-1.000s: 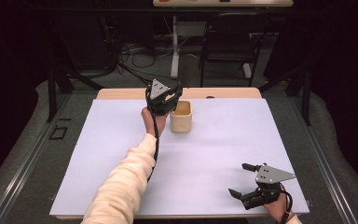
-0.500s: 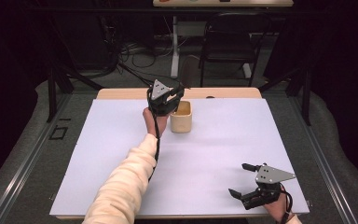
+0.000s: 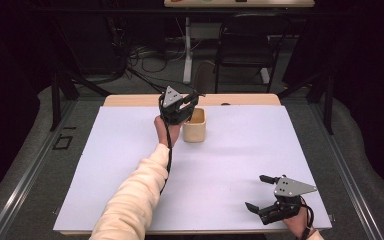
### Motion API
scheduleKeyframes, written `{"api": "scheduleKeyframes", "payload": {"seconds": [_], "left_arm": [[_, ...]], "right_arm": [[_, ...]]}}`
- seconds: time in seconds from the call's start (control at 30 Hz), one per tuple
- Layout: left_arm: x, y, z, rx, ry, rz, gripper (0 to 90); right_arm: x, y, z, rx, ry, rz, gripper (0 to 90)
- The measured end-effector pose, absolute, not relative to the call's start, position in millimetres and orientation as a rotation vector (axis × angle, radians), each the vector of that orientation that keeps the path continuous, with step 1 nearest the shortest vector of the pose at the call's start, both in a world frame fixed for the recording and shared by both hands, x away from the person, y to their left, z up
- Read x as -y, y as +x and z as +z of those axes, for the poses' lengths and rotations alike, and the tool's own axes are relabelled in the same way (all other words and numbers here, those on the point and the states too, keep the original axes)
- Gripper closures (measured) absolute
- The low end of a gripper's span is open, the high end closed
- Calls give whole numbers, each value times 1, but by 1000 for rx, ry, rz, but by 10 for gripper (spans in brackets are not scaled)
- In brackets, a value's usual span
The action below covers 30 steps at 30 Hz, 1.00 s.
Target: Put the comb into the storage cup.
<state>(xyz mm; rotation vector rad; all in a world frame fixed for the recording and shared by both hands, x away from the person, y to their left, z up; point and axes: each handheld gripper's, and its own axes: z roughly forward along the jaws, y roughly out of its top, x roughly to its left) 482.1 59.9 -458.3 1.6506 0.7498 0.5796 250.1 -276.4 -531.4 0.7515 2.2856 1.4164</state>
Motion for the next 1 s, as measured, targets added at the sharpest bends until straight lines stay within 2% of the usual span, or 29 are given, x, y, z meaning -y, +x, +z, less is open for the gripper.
{"api": "scheduleKeyframes", "payload": {"seconds": [1.0], "left_arm": [[-57,490,-468,-777,1716,574,721]], "right_arm": [[277,250,-531,-2283,752,1417,1]]}}
